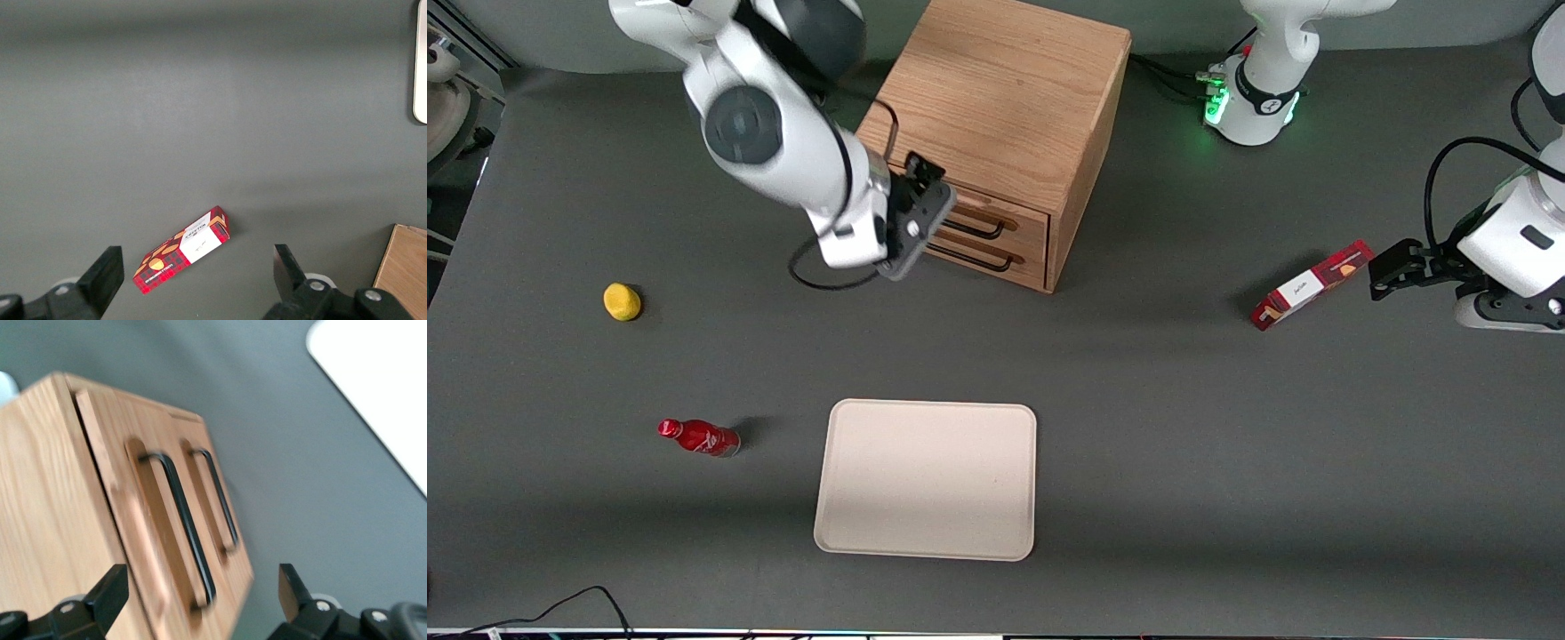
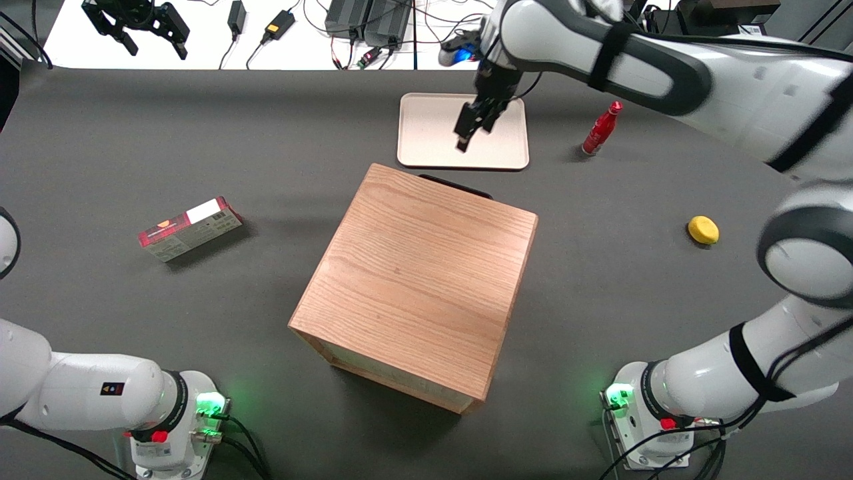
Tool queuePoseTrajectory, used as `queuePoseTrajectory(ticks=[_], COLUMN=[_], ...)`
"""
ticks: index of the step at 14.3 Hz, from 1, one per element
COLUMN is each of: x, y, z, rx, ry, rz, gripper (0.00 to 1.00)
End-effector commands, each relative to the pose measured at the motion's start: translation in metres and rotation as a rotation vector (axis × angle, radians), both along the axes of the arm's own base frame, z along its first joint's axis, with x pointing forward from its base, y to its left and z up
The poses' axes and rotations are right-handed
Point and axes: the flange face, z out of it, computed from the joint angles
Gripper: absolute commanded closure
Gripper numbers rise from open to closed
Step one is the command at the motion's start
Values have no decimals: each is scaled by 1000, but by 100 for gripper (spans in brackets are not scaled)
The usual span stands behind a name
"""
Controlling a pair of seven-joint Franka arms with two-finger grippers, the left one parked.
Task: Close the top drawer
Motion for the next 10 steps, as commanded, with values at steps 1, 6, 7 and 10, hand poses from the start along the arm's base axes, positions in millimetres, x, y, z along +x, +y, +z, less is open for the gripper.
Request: queuePoseTrajectory(ticks=[1, 6, 7, 10], x=[-16, -3, -8, -25], y=[-78, -249, -279, -345], z=[67, 119, 115, 81], rx=[-126, -153, -153, -135], ry=[-78, -136, -134, -130], rz=[-158, -481, -527, -653], gripper=[0, 0, 0, 0])
